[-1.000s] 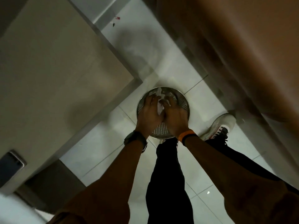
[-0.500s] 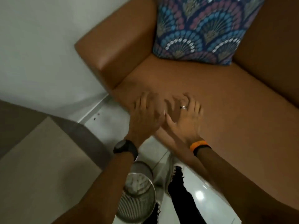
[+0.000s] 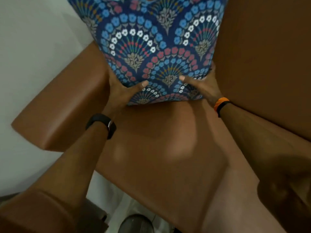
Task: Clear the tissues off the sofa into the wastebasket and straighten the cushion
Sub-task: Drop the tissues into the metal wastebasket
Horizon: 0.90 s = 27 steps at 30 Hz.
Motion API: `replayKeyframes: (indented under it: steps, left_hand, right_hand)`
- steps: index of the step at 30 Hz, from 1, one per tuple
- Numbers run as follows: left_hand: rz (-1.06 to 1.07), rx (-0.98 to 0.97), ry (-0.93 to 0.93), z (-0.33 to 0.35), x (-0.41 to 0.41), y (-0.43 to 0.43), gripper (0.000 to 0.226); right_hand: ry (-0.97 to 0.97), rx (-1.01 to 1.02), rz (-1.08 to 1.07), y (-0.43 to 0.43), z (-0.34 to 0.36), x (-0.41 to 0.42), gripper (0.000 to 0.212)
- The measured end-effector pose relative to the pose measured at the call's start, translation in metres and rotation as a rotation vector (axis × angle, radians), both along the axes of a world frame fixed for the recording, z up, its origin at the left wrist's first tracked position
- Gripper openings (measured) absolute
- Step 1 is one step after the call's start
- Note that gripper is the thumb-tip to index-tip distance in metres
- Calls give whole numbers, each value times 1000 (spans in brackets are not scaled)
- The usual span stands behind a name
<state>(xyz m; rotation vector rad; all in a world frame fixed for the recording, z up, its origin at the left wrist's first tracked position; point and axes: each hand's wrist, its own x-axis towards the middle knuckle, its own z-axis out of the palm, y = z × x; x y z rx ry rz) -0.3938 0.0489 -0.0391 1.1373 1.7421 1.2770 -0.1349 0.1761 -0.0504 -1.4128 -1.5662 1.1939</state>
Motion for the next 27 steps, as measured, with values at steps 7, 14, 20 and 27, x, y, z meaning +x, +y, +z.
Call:
replayKeyframes:
  steps: [7,14,20,27]
  left_hand:
    - [-133,62,72,9,29,39,98]
    - [-302,26,14,20,108,83,101]
    - [-204,37,-24,17,123,77,97]
    - [-12,-8,50,-20,152,29,118]
  right_hand:
    - [-53,1,-178,-50,-1,60,113]
    - [93,-249,-267,-74,-27,119,122]
    - [-607,-734,90,-100,-30,136,58]
    - [-59,-31,-357,-98,-29,131,104]
